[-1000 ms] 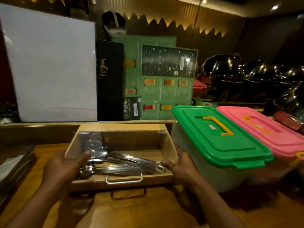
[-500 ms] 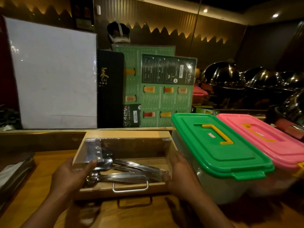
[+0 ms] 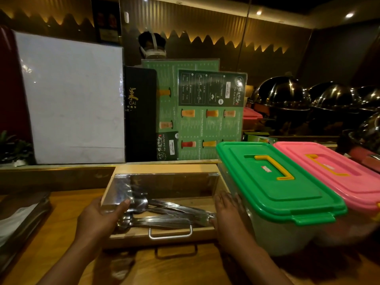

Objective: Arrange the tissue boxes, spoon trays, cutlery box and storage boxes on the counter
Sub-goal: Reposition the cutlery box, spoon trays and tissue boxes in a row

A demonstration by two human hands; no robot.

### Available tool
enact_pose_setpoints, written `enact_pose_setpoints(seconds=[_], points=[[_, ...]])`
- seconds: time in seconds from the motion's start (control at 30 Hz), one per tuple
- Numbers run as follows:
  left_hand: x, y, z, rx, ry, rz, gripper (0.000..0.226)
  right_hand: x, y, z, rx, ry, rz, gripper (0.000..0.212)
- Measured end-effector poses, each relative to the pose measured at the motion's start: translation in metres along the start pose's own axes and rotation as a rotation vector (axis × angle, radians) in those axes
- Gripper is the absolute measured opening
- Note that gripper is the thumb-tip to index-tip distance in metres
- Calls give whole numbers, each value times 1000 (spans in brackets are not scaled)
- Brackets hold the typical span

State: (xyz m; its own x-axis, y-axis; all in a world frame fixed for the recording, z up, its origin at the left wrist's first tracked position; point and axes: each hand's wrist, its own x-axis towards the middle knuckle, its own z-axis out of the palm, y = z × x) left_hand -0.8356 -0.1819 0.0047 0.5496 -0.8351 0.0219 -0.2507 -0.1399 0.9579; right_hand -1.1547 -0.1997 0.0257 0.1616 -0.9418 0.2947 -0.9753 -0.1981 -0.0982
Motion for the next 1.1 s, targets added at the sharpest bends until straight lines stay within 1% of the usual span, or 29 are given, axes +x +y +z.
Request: enact_pose_setpoints(seconds=[0.1,0.17,0.27,0.47,0.63,0.73,0.8,0.83,0.93,1.0,1.07,1.1], points=[[-1,0,1,29,2,1,76,1,1,6,-70,-24,-10,82],[-2,2,1,28,2,4,76,2,1,6,-103,-13,-19,80],[-3,4,3,33,-8,3,74,3,1,4,-119,-1,-20,77],[-3,4,2,39,-20,2,72,0,0,1,-127,-24,-5,84],[-2,3,2,24,-25,-6,68,2,4,4,-93,-13,-5,79],[-7,8,1,23,-35,10,60,2,9,9,-99,-116,5,75],[-10,13,-1,39,-48,17,58,2,10,10,-130,-84,6,71],[-10,14,-3,53,-58,19,58,2,9,8,-143,-60,12,71],[-14,18,-12,106,-88,30,63,2,-7,-5,-98,-69,34,77],[-19,20,-24,123,-88,46,77,3,-29,-15,-46,-83,-7,82],[-24,18,-48,180,-49,73,90,5,-56,-15,19,-91,-65,76],[-25,15,-63,215,-26,89,91,5,-70,-11,77,-84,-114,70]])
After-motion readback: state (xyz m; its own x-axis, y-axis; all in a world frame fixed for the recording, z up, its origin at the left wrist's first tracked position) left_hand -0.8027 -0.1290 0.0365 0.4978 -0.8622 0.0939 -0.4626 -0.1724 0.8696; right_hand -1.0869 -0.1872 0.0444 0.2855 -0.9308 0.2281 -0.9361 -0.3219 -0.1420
